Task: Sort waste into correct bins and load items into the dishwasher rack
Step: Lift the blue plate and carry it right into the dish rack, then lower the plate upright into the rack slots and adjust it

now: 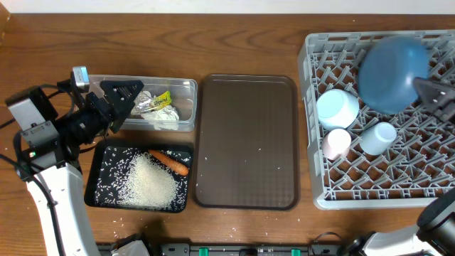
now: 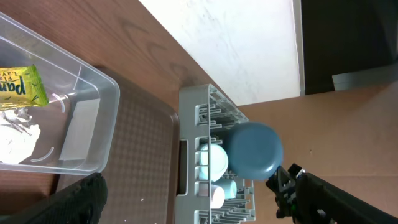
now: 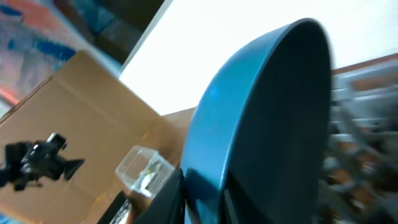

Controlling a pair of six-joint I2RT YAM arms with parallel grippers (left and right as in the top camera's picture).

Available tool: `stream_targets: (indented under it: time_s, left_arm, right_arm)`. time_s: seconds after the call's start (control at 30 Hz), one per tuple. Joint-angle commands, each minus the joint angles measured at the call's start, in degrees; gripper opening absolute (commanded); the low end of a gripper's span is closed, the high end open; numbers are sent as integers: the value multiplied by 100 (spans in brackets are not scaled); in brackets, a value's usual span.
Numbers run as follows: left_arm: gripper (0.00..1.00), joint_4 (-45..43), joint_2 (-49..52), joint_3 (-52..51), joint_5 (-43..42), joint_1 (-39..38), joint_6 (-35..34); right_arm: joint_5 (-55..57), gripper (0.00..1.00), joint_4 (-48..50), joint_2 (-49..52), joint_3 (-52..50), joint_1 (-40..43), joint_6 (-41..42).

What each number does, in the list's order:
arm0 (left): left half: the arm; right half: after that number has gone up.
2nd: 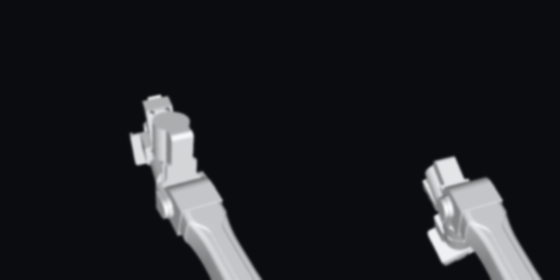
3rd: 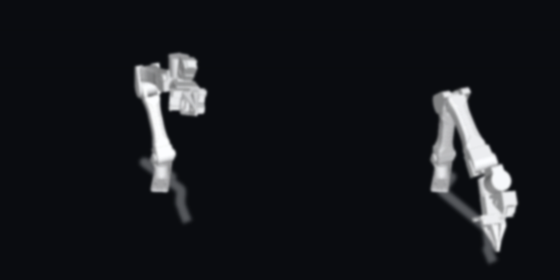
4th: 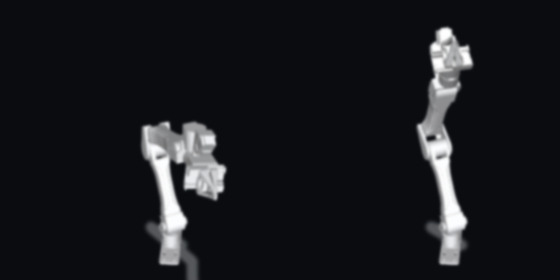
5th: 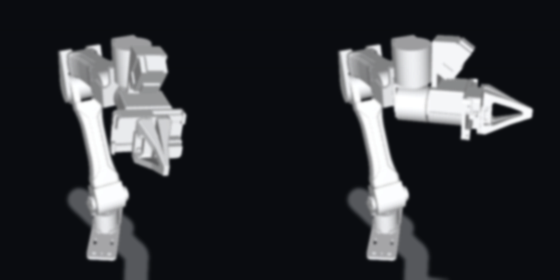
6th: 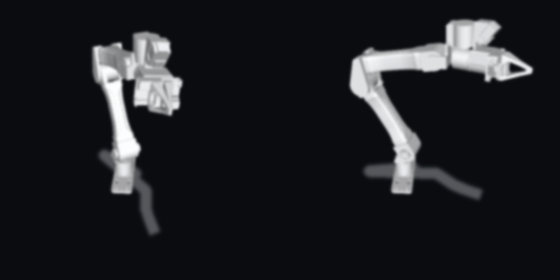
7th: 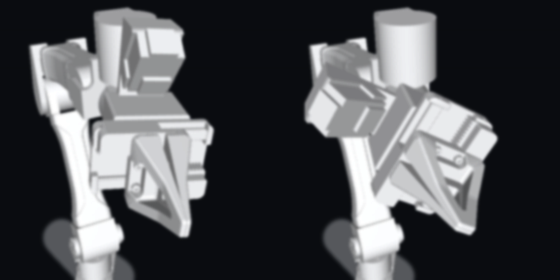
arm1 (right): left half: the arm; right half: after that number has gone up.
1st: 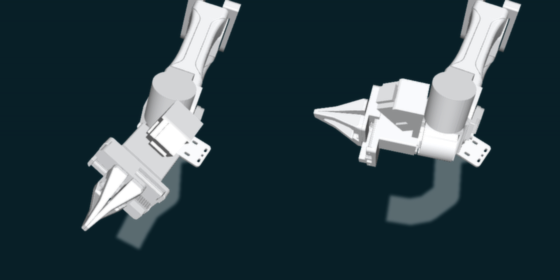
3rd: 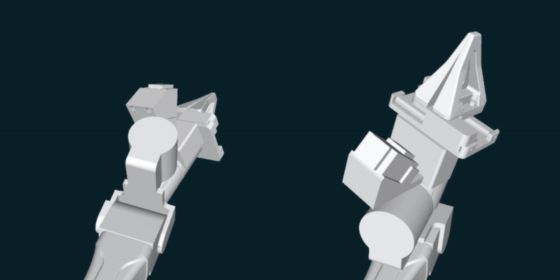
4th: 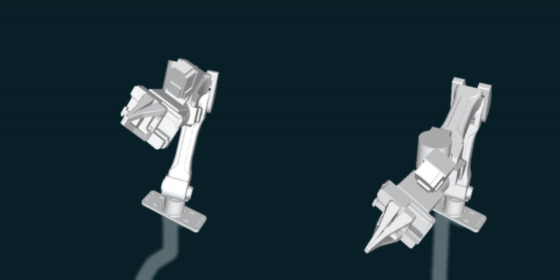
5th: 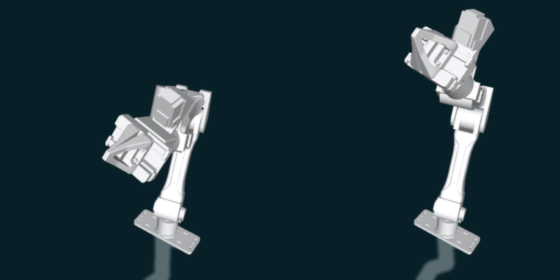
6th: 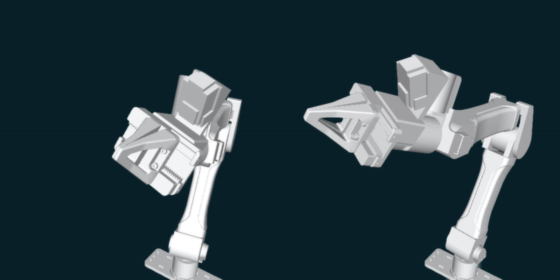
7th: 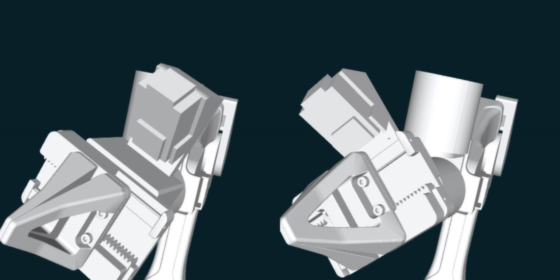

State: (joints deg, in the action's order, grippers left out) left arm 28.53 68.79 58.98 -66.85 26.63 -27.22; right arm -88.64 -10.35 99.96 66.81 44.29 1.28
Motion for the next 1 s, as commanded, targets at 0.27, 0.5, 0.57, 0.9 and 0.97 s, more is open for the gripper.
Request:
stream_targets:
  time_s: [0.27, 0.5, 0.57, 0.9, 0.97]
  left_arm:
    - [99, 7, -33, 50, 9, 31, -50]
    - [99, 7, -33, 50, 7, 31, -50]
    - [99, 7, -33, 50, 9, 31, -50]
    - [99, 7, -33, 50, 9, 31, -50]
    - [99, 7, -33, 50, 9, 31, -50]
  right_arm:
    - [341, 75, 37, 22, 68, 1228, 317]
    - [398, 99, 24, 22, 68, 1357, 487]
    - [398, 99, 26, 22, 68, 1300, 603]
    - [398, 99, 31, 22, 68, 385, 1259]
    - [398, 99, 31, 22, 68, 87, 1353]
